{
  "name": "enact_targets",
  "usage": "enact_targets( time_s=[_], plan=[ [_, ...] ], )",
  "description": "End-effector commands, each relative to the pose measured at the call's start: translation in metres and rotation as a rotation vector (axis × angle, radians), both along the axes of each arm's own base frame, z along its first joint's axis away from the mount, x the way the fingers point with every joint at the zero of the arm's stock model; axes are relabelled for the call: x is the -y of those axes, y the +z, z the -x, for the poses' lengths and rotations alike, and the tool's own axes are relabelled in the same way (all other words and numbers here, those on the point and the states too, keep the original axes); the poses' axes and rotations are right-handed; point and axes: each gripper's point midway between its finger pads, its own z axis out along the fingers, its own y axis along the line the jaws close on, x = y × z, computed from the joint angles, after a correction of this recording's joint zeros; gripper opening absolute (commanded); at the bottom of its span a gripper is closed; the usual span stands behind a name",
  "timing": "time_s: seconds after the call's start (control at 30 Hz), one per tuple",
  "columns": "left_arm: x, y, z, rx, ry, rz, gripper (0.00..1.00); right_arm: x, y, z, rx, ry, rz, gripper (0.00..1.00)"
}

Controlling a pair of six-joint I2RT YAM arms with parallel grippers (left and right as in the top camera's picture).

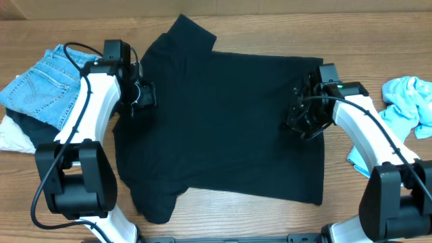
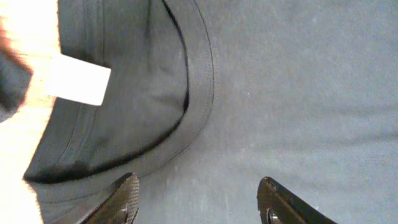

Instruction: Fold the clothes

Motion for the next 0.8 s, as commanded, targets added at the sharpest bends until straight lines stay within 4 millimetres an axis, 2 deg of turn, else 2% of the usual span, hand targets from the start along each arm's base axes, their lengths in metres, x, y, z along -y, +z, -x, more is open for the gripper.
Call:
enact_targets(
  time_s=[0.0, 0.07, 0.17, 0.27, 0.37, 0.47, 0.57, 0.6, 0.67, 0.77],
  plan=[
    [0.005, 0.032, 0.002, -0.021, -0.030, 0.016, 0.62, 0.037, -0.008, -0.036, 0.109, -0.129, 0.171, 0.19],
    [0.008, 0.045, 0.011, -0.055, -0.036, 0.020, 0.59, 0.037, -0.009, -0.065, 0.202, -0.150, 0.135, 0.11],
    [0.016, 0.064, 0.020, -0.058, -0.091, 0.017, 0.57, 0.035, -0.016, -0.107, 0.328, -0.166, 0.086, 0.09],
    [0.028, 0.097, 0.028, 0.008, -0.134, 0.014, 0.58, 0.046, -0.045, -0.135, 0.375, -0.224, 0.134, 0.06],
    [0.035, 0.135, 0.039, 0.113, -0.159, 0.005, 0.61, 0.062, -0.069, -0.145, 0.373, -0.265, 0.157, 0.04],
    [0.034, 0.168, 0.050, 0.216, -0.165, -0.001, 0.65, 0.105, -0.084, -0.143, 0.337, -0.375, 0.245, 0.04],
    [0.034, 0.191, 0.054, 0.308, -0.175, -0.005, 0.71, 0.151, -0.084, -0.144, 0.341, -0.475, 0.259, 0.04],
    [0.034, 0.193, 0.054, 0.317, -0.174, -0.004, 0.71, 0.160, -0.083, -0.144, 0.344, -0.493, 0.253, 0.04],
    [0.034, 0.193, 0.054, 0.314, -0.175, -0.004, 0.72, 0.163, -0.080, -0.146, 0.356, -0.498, 0.191, 0.04],
    [0.034, 0.192, 0.054, 0.311, -0.175, -0.005, 0.73, 0.154, -0.072, -0.155, 0.392, -0.476, 0.115, 0.04]
  ],
)
